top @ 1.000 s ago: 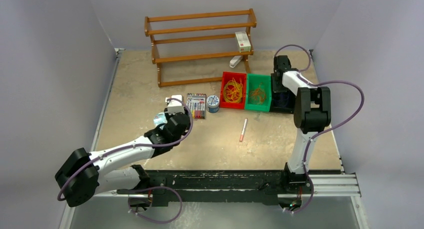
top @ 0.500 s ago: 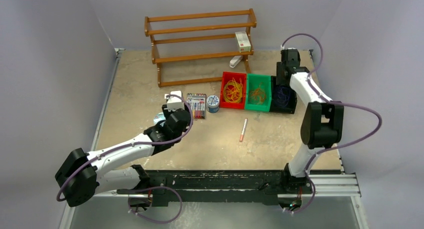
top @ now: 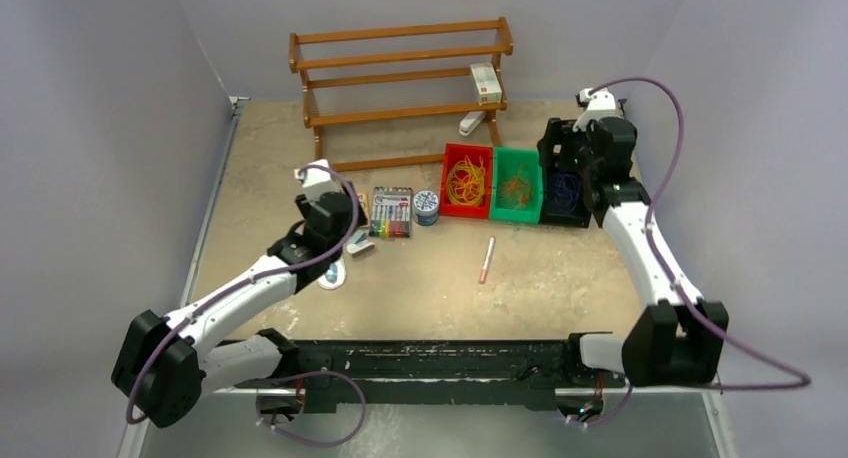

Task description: Untangle the cables

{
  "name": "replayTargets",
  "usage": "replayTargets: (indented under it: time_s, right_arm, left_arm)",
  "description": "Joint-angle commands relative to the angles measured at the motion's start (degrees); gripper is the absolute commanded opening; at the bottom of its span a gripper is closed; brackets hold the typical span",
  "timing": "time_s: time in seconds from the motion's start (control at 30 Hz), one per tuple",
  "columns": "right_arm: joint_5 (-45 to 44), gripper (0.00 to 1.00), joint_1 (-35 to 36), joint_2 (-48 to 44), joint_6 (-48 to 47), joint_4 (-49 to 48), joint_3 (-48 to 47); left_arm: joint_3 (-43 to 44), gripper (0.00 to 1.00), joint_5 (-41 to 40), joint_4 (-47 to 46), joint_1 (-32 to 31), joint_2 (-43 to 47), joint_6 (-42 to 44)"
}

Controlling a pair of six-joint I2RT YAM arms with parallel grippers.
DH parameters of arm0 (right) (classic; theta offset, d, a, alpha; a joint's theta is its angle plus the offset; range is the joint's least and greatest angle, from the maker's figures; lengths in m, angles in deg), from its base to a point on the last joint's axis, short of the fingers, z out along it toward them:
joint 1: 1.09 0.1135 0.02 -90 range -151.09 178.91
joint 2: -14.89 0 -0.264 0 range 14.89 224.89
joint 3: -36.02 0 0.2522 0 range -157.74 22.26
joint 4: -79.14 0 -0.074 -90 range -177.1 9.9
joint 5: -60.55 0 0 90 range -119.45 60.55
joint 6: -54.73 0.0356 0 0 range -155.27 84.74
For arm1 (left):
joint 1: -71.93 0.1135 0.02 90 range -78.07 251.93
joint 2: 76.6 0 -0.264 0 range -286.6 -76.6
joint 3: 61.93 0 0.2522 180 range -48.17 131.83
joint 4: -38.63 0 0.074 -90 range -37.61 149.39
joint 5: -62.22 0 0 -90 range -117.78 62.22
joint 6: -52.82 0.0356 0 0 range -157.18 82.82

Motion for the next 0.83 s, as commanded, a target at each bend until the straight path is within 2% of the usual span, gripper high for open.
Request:
replayTargets:
  time_s: [0.0, 0.13, 0.2, 0.43, 0.63, 0.73, 0.8]
  right_arm:
    - [20.2, 0.87, 0.0, -9.9, 7.6, -23.1, 7.2]
    - [22.9, 0.99, 0.1, -15.9, 10.9, -32.7, 15.9]
    - [22.6, 0.99, 0.1, -17.9, 10.1, -33.6, 18.2]
    - [15.1, 0.99, 0.1, -25.9, 8.4, -40.2, 26.2]
    - [14.9, 0.99, 0.1, -25.5, 6.8, -42.2, 27.3]
    - [14.3, 0.99, 0.1, -24.9, 6.0, -42.3, 27.3]
    - [13.5, 0.99, 0.1, -24.9, 5.4, -42.2, 27.2]
  left_arm:
    - [3.3, 0.65, 4.8, 0.9, 7.0, 4.8, -1.8]
    - [4.6, 0.66, -1.0, 3.6, 6.9, 8.0, 0.9]
    - [5.2, 0.66, -3.6, 5.5, 6.9, 9.0, 1.3]
    - [1.9, 0.66, -4.4, 3.8, 6.9, 13.8, 0.9]
    - [-0.1, 0.67, -4.1, 3.0, 6.9, 16.3, 2.6]
    - [-2.6, 0.71, -1.6, -0.6, 6.8, 19.6, 4.6]
    - [-2.5, 0.72, -2.7, 0.1, 6.8, 19.9, 4.2]
